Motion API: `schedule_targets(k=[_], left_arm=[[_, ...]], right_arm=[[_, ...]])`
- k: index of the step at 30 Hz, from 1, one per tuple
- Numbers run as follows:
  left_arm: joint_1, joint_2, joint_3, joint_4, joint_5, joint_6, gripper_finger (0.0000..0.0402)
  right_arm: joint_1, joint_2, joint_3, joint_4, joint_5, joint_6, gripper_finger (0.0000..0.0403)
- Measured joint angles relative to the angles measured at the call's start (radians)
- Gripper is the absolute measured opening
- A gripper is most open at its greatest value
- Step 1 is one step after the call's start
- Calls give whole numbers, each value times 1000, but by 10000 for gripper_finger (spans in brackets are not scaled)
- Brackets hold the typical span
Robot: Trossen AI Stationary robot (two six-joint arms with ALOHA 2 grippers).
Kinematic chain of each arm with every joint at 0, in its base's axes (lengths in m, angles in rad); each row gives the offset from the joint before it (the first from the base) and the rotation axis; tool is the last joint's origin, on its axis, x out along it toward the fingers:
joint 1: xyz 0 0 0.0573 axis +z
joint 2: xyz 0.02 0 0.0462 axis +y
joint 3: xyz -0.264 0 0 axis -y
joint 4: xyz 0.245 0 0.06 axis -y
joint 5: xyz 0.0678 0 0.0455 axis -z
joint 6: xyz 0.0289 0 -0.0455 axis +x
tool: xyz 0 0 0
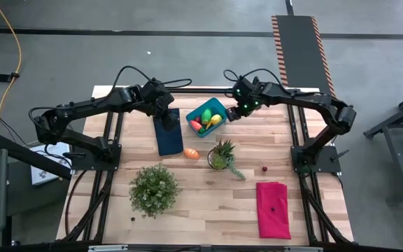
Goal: Pick and placing Produce into tupperware
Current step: Put the black raspberry into the blue bin
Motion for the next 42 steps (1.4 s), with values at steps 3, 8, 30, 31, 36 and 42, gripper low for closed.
schedule_targets(k=[3, 8, 30, 31, 36, 42], left_arm=[[0, 0, 0, 0, 0, 1, 1], [0, 0, 0, 0, 0, 2, 1], [0, 0, 0, 0, 0, 3, 1], [0, 0, 0, 0, 0, 3, 1], [0, 0, 0, 2, 15, 3, 1], [0, -24, 0, 71, 98, -1, 1]], right_arm=[[0, 0, 35, -1, -2, -10, 118], [0, 0, 108, 0, -1, -19, 118], [0, 0, 455, 0, -1, -127, 118], [0, 0, 464, 0, -1, -131, 118], [0, 0, 509, -1, -1, -164, 118], [-1, 0, 555, -2, -2, -199, 118]])
